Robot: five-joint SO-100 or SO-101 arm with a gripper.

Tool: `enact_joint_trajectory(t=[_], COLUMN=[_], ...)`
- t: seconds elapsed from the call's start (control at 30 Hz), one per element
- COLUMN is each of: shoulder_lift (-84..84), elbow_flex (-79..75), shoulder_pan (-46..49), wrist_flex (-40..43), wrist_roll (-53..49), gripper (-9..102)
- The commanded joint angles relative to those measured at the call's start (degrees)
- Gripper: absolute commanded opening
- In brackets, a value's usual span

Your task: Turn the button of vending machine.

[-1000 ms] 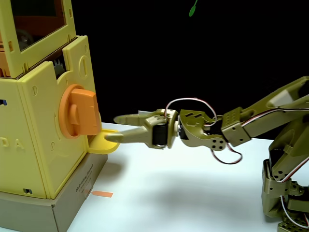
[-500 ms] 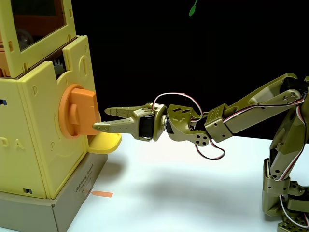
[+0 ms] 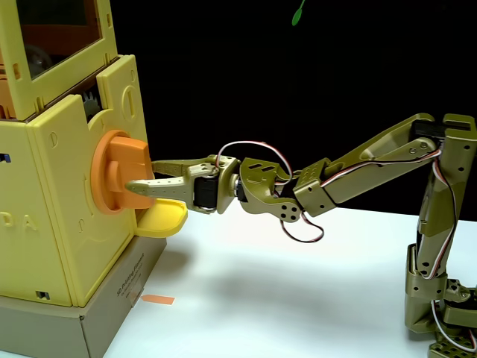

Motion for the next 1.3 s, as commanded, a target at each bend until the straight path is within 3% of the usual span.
enact_joint_trajectory(t=[0.0, 0.77, 0.9, 1.07, 1.27], shoulder_lift=[-0.70, -1.85, -1.85, -0.97, 2.72], elbow_flex=[-3.87, -2.81, -2.20, -1.23, -0.53], shoulder_pan=[0.70, -2.02, -2.81, -3.34, -4.39], wrist_flex=[-0.09, -3.34, -4.04, -4.04, -2.99], wrist_roll=[-1.49, -4.31, -3.34, 3.60, 24.35], gripper=[31, -1, -1, -1, -1])
